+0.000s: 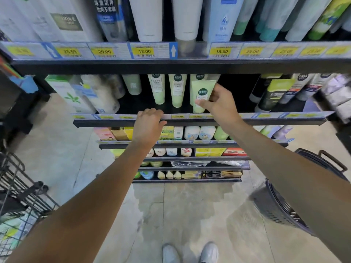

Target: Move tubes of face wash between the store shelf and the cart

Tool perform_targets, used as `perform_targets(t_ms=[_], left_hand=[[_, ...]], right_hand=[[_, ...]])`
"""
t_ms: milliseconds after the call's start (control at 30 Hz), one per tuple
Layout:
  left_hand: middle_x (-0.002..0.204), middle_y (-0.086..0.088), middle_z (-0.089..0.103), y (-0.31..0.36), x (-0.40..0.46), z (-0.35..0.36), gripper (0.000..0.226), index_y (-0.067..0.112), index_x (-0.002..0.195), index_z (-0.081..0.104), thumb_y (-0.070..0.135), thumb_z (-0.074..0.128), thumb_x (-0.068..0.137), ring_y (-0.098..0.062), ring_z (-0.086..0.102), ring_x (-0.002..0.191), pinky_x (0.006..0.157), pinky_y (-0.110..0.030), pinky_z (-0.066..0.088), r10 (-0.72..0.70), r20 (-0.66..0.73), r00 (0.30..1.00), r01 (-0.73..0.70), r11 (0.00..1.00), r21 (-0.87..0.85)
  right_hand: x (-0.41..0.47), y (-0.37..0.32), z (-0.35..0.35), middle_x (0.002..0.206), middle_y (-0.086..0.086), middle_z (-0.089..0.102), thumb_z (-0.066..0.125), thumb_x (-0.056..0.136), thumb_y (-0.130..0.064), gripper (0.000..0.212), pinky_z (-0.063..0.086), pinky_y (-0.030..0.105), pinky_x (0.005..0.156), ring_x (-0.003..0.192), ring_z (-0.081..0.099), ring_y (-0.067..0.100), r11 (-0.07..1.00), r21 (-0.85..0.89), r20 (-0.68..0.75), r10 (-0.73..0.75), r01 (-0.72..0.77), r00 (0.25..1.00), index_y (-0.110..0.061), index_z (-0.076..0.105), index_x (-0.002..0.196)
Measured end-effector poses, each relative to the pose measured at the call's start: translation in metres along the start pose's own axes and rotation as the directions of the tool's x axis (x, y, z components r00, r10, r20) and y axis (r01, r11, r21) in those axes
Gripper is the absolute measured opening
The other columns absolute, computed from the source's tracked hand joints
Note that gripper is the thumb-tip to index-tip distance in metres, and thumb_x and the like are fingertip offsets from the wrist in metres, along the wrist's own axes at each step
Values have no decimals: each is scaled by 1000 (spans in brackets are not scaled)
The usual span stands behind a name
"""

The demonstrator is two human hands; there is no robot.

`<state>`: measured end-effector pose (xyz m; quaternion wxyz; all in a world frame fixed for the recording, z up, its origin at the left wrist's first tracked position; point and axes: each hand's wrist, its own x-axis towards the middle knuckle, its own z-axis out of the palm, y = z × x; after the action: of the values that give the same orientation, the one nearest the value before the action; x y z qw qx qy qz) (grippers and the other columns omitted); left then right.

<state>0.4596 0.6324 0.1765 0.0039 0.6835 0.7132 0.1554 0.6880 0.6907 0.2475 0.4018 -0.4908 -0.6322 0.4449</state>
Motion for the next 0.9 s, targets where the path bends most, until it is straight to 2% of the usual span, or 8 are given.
perform_targets(t_ms=[167,333,433,733,900], left_hand=[[101,-10,69,0,-2,2,28,8,115,69,28,70,96,-33,61,98,91,-45,42,7,-19,1000,-6,1000,15],[101,-11,69,-2,-3,5,29,8,116,69,27,72,95,-34,61,99,93,-46,43,8,-38,999,-9,1000,-7],[103,-10,70,-2,-4,6,29,8,118,69,26,72,95,-32,61,100,94,-45,42,3,-43,999,-4,1000,-20],[106,-10,69,2,-3,-2,33,8,122,68,27,70,96,-32,60,103,96,-43,41,-22,0,1000,21,1000,-17],[110,-9,68,7,-4,-9,34,8,126,65,26,69,97,-31,59,108,101,-42,40,-43,53,998,44,999,-19]], right_hand=[[10,9,2,113,-6,75,82,86,-11,42,57,23,89,104,71,6,999,9,-20,47,-46,999,-17,62,122],[13,11,2,106,-8,74,82,86,-14,37,54,13,78,97,71,3,998,-6,-40,57,-58,998,-20,62,117],[13,14,4,104,-4,75,83,86,-17,36,55,16,79,96,71,9,999,-21,-69,47,-48,997,-22,63,116],[10,16,11,107,-4,74,82,87,-18,40,57,20,82,97,70,7,996,-76,-90,37,-44,995,-20,62,122],[8,15,11,112,-3,72,82,87,-16,50,58,27,89,102,69,9,992,-94,-87,73,-81,994,-18,58,130]])
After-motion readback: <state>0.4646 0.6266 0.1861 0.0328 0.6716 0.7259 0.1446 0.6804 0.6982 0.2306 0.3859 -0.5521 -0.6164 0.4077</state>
